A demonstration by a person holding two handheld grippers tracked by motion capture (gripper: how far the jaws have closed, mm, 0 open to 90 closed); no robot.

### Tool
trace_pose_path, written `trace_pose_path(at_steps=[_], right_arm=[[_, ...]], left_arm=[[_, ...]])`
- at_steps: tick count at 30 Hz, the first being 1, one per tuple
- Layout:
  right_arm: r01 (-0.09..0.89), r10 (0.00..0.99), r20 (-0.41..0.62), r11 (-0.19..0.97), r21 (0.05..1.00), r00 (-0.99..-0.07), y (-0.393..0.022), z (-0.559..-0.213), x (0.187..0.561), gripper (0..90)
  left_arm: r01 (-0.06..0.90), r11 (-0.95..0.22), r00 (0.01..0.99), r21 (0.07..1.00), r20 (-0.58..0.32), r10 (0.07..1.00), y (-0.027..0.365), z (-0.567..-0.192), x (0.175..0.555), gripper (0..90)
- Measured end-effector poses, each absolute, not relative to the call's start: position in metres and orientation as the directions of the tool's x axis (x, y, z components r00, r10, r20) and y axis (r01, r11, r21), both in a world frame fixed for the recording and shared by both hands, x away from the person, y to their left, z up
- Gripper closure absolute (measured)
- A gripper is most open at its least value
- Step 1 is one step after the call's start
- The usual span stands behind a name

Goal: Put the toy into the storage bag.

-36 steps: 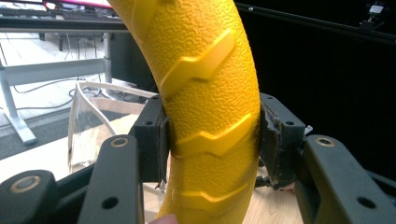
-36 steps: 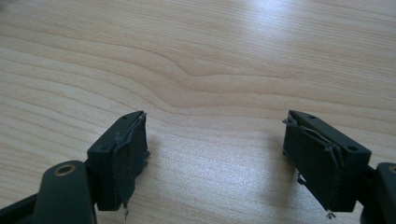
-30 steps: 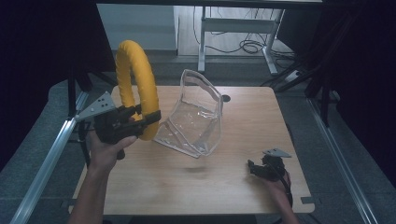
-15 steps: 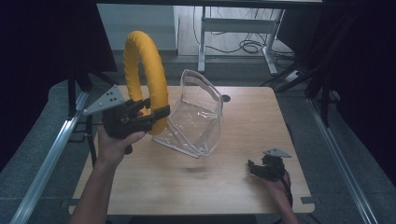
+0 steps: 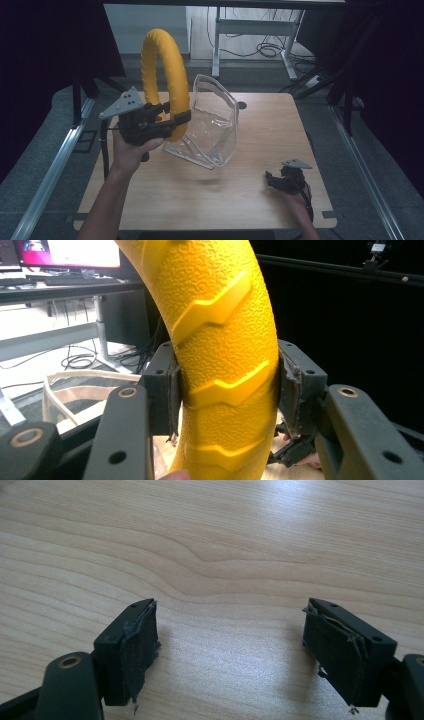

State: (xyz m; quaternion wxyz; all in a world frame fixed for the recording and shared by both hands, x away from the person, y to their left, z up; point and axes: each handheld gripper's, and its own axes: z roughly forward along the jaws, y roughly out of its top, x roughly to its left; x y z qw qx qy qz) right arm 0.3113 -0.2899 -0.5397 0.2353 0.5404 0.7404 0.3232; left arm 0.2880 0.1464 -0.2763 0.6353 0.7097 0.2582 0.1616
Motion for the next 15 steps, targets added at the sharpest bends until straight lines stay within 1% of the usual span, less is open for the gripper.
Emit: trace_pose_path(at_steps=[15], right_arm=[[0.648,0.953,0.002,0.205,0.733,-0.304,-0.29,-0.54,0.311,22.0]], left_arm=[[0.145,-0.07,0.834,0.987,-0.084,0.546,0.127,-0.268,0.292,50.6]])
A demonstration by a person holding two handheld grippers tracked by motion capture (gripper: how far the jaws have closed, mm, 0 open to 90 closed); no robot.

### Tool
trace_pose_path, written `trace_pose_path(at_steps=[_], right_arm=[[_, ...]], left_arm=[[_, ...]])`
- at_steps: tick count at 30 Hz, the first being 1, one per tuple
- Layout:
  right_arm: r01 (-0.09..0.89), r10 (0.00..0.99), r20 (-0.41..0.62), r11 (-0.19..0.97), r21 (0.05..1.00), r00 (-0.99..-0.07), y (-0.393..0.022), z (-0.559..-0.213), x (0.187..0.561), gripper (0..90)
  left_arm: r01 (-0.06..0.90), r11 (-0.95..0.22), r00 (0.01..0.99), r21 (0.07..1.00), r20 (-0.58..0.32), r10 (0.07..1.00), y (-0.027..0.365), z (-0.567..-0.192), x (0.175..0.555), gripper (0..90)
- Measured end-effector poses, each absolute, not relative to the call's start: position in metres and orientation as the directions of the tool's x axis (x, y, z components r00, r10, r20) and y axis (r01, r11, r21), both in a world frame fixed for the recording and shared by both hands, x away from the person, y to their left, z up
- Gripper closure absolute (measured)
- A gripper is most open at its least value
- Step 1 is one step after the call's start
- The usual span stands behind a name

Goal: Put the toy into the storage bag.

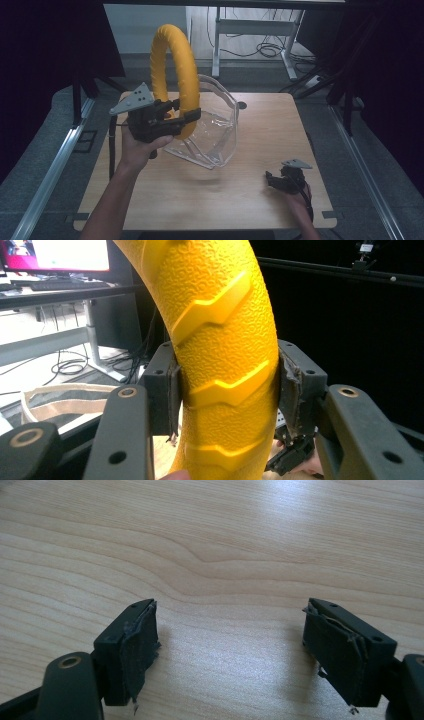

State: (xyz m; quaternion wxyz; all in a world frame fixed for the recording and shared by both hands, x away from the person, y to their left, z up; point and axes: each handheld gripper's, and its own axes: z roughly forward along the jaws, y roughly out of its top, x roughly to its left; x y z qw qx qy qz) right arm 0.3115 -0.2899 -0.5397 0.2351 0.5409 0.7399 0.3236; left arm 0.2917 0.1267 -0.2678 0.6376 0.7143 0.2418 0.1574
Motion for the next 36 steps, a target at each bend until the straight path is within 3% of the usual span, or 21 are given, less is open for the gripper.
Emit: trace_pose_path(at_steps=[36], right_arm=[[0.649,0.953,0.004,0.203,0.733,-0.302,-0.29,-0.54,0.311,22.1]], left_arm=[[0.141,-0.104,0.87,0.984,-0.073,0.488,0.063,-0.268,0.314,50.6]])
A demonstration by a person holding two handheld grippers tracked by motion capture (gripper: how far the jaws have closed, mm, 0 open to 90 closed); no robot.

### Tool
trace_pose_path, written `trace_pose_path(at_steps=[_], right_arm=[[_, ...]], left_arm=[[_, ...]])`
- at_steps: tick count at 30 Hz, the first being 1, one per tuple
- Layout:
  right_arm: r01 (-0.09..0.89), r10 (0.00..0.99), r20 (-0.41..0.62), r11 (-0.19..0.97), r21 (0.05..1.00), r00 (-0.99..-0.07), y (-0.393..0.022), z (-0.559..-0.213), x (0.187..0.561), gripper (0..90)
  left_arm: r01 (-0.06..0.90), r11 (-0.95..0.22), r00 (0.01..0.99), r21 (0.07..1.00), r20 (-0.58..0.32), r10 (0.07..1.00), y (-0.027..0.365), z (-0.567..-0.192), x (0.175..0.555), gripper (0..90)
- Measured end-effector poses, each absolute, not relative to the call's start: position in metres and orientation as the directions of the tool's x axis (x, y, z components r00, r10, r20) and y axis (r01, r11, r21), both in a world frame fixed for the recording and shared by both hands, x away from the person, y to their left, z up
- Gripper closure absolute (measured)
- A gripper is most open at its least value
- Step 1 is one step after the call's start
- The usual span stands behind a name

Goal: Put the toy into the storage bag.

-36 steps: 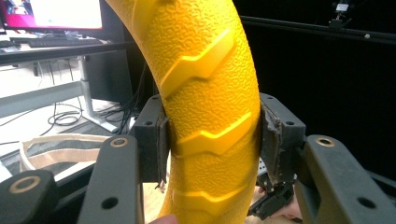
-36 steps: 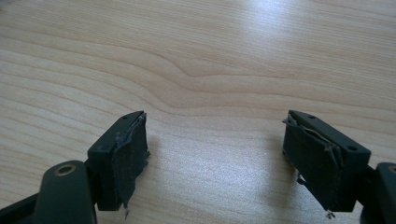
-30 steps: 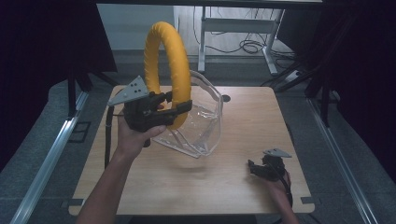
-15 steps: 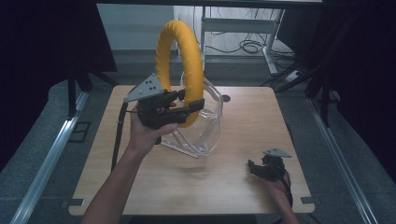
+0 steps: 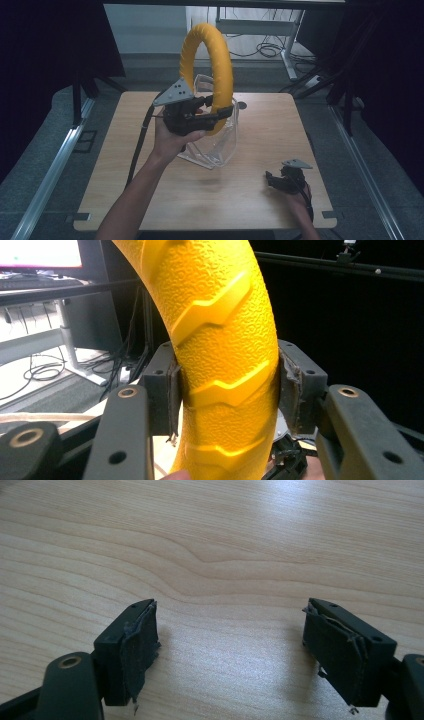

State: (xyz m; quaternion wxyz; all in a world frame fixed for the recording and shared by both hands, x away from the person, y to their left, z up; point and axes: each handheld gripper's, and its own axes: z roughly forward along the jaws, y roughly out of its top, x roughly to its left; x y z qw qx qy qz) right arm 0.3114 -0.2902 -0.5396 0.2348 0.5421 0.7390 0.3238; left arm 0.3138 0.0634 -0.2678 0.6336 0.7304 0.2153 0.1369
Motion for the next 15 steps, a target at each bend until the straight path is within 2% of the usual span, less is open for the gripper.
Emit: trace_pose_path(at_steps=[15], right_arm=[[0.648,0.953,0.003,0.203,0.734,-0.302,-0.29,-0.54,0.311,22.1]], left_arm=[[0.159,-0.107,0.887,0.981,-0.094,0.451,0.042,-0.275,0.318,50.5]])
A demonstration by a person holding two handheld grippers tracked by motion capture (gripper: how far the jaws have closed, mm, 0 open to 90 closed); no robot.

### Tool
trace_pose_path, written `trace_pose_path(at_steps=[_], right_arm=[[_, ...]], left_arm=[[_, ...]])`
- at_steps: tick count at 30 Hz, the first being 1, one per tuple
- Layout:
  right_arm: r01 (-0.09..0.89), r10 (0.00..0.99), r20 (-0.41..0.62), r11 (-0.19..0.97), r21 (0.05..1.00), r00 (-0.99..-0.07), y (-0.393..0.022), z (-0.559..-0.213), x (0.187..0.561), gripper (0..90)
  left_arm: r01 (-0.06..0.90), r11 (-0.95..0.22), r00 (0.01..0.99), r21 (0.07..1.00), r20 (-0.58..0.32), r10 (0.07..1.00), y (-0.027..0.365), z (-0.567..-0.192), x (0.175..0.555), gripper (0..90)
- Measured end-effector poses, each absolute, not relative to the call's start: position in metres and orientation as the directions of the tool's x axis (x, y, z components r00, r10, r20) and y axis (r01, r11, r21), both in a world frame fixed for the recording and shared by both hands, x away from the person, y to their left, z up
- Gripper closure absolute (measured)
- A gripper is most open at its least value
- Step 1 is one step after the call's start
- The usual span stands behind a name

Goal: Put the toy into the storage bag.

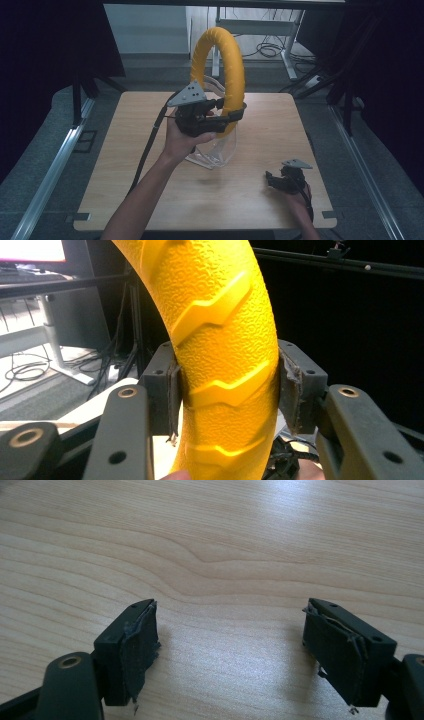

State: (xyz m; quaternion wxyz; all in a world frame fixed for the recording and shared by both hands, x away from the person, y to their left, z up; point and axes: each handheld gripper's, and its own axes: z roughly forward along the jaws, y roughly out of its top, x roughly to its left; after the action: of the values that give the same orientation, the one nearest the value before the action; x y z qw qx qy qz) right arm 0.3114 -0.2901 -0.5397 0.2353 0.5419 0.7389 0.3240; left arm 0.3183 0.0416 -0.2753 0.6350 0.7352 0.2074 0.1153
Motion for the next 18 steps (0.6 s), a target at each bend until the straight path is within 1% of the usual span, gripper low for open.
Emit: trace_pose_path(at_steps=[9,18], right_arm=[[0.649,0.954,0.006,0.2,0.734,-0.301,-0.29,-0.54,0.311,22.1],[0.648,0.953,0.002,0.204,0.734,-0.303,-0.29,-0.54,0.311,22.1]], left_arm=[[0.178,-0.124,0.889,0.976,-0.106,0.446,0.034,-0.285,0.323,50.4],[0.195,-0.131,0.882,0.972,-0.115,0.457,0.036,-0.295,0.326,50.4]])
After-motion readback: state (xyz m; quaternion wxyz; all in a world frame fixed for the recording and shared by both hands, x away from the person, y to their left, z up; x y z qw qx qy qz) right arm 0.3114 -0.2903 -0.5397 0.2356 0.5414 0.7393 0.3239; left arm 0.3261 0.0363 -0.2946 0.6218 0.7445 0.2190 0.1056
